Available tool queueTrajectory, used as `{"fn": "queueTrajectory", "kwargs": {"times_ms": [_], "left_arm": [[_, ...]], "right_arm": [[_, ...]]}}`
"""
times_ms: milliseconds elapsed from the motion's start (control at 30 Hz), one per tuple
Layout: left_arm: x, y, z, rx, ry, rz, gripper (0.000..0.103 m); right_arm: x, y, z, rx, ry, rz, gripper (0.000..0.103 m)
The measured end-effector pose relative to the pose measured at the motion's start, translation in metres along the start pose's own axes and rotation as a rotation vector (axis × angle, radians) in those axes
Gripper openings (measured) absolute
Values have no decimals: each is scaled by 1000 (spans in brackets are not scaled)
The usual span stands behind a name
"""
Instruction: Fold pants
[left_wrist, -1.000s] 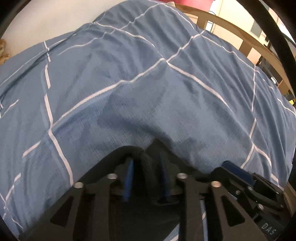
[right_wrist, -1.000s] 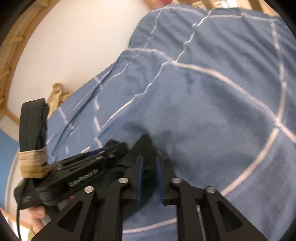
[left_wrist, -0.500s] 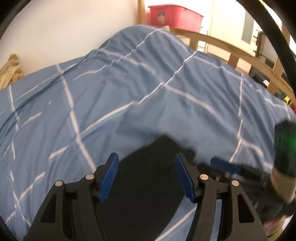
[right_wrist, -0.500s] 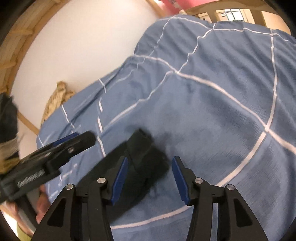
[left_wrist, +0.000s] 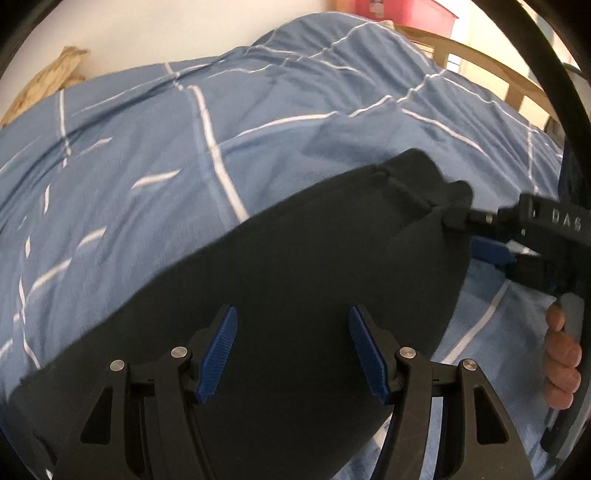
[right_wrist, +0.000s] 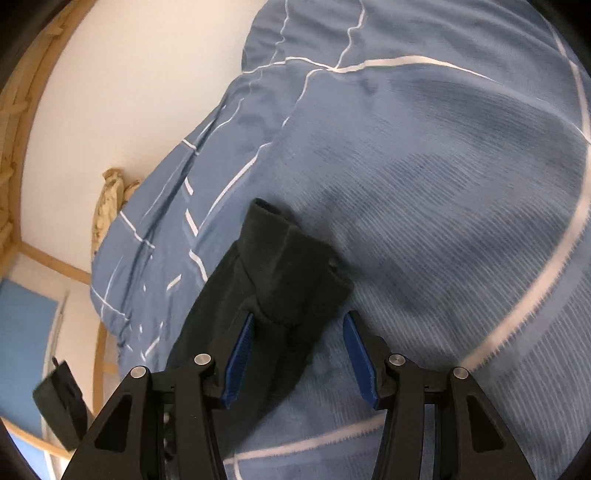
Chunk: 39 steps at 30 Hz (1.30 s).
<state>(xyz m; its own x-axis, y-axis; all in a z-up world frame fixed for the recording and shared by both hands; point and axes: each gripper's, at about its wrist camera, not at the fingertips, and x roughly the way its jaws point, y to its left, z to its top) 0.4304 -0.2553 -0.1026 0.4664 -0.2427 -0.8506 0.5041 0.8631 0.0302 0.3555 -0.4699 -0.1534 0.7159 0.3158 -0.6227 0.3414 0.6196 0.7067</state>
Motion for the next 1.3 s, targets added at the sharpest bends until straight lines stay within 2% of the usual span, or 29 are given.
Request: {"fn": "queueTrajectory", "kwargs": {"times_ms": [67, 100, 133, 200, 267, 333, 400, 533, 600, 633, 700, 733, 767, 800, 833, 900, 1067, 1167, 1300], "left_arm": [[0, 2, -5, -30, -9, 17, 65], [0, 5, -6, -55, -12, 27, 67], [0, 7, -9, -83, -12, 29, 67], [-3, 11, -14, -134, -16, 21, 67], [-7, 11, -17, -158, -24, 21, 67], [-9, 8, -19, -162, -36, 35, 73], [-8, 6, -20, -163, -42, 59, 78], [6, 16, -25, -196, 3, 60, 78], [-1, 27, -30, -219, -6, 65, 77], [-6, 29, -32, -214, -14, 74, 77], [-19, 32, -37, -193, -37, 97, 77], [-26, 33, -39, -183, -53, 103, 77], [-37, 35, -42, -173, -72, 106, 77], [-48, 38, -46, -164, -91, 112, 77], [-56, 41, -47, -160, -103, 116, 77], [-79, 49, -53, -137, -134, 109, 77], [-142, 79, -86, -104, -194, 117, 77], [-173, 106, -115, -121, -210, 138, 77], [-199, 148, -154, -158, -212, 145, 77]], "right_arm": [[6, 4, 2, -18, 1, 14, 49], [9, 6, 3, -26, 7, 11, 45], [10, 8, 3, -45, 6, 13, 30], [7, 10, 0, -83, -8, 8, 24], [-6, 14, -1, -114, -49, 5, 22], [-25, 18, 0, -136, -100, 1, 22], [-40, 22, -1, -177, -131, -58, 21], [-36, 19, -3, -191, -119, -151, 21], [-25, 15, -4, -192, -88, -191, 22], [-21, 17, -6, -214, -78, -209, 23], [-22, 25, -11, -265, -94, -264, 39], [-27, 32, -14, -291, -114, -328, 57], [-34, 39, -19, -308, -156, -409, 69], [-45, 49, -26, -323, -219, -491, 69], [-53, 57, -32, -341, -252, -516, 69], [-67, 76, -45, -393, -275, -471, 69], [-81, 134, -84, -491, -217, -356, 69], [-80, 167, -115, -546, -165, -248, 69], [-72, 205, -160, -631, -122, -188, 69]]}}
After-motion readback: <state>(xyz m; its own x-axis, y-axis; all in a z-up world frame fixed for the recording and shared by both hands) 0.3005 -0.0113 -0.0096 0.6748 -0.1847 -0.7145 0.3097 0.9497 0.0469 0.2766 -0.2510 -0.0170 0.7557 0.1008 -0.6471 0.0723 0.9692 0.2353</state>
